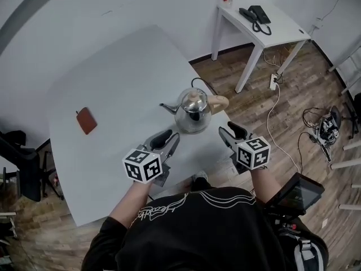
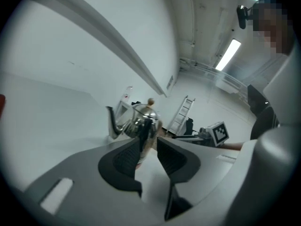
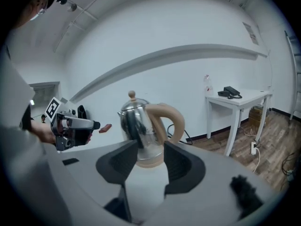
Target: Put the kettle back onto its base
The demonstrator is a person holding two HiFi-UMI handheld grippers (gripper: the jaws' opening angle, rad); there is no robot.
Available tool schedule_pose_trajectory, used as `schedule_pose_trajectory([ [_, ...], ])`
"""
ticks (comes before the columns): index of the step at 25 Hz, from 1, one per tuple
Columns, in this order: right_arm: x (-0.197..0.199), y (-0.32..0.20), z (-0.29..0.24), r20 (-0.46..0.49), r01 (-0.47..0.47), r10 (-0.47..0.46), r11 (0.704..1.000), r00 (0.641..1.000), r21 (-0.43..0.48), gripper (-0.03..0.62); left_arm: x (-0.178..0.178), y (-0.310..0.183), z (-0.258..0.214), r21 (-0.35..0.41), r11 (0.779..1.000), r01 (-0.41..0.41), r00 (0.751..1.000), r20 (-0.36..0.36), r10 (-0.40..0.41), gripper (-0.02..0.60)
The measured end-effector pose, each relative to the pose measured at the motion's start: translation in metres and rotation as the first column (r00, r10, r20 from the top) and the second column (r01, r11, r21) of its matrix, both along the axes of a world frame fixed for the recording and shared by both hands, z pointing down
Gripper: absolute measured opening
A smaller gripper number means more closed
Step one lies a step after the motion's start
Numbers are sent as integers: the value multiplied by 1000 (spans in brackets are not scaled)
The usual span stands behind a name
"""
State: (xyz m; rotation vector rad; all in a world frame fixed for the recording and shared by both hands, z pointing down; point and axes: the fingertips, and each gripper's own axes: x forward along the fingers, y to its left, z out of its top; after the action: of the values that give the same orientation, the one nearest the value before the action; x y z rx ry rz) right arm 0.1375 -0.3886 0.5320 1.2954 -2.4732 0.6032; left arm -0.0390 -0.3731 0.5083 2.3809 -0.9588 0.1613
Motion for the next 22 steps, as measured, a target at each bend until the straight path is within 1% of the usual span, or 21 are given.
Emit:
schedule_pose_trajectory([
  [2,-14,28,-17,50,35,-34,999,998,-19,179,9,26,-20,47,997,-68,997,-22,69,79],
  [4,-27,58,-35,108,71,-67,997,992,-33,179,15,53,-39,84,990,-117,992,-40,120,13],
  [6,-39,88,-54,143,95,-91,995,985,-20,178,16,80,-55,113,981,-157,986,-33,162,8],
  [7,-44,103,-63,151,105,-103,994,983,-5,165,16,92,-61,123,977,-174,984,-23,178,8],
  [9,-53,131,-81,155,122,-126,992,980,33,62,13,115,-71,133,971,-197,980,-7,200,7],
  [11,-63,154,-97,162,139,-149,988,976,68,16,11,132,-80,133,969,-207,978,-10,210,6],
  [13,-74,174,-107,198,162,-173,984,965,71,8,10,146,-89,132,968,-212,976,-25,217,6],
  [16,-89,201,-115,281,200,-197,980,939,18,6,12,167,-100,138,965,-224,973,-32,230,6],
  [17,-93,207,-115,286,210,-204,978,936,9,6,13,173,-102,135,964,-229,972,-29,234,6],
  [19,-98,216,-111,250,219,-213,976,944,4,6,16,182,-101,129,962,-242,969,-24,247,6],
  [21,-101,226,-102,222,227,-220,974,950,-7,6,18,192,-98,135,955,-263,963,-17,268,6],
  [22,-102,230,-100,227,235,-225,972,947,-14,6,18,197,-97,143,951,-273,961,-10,278,6],
])
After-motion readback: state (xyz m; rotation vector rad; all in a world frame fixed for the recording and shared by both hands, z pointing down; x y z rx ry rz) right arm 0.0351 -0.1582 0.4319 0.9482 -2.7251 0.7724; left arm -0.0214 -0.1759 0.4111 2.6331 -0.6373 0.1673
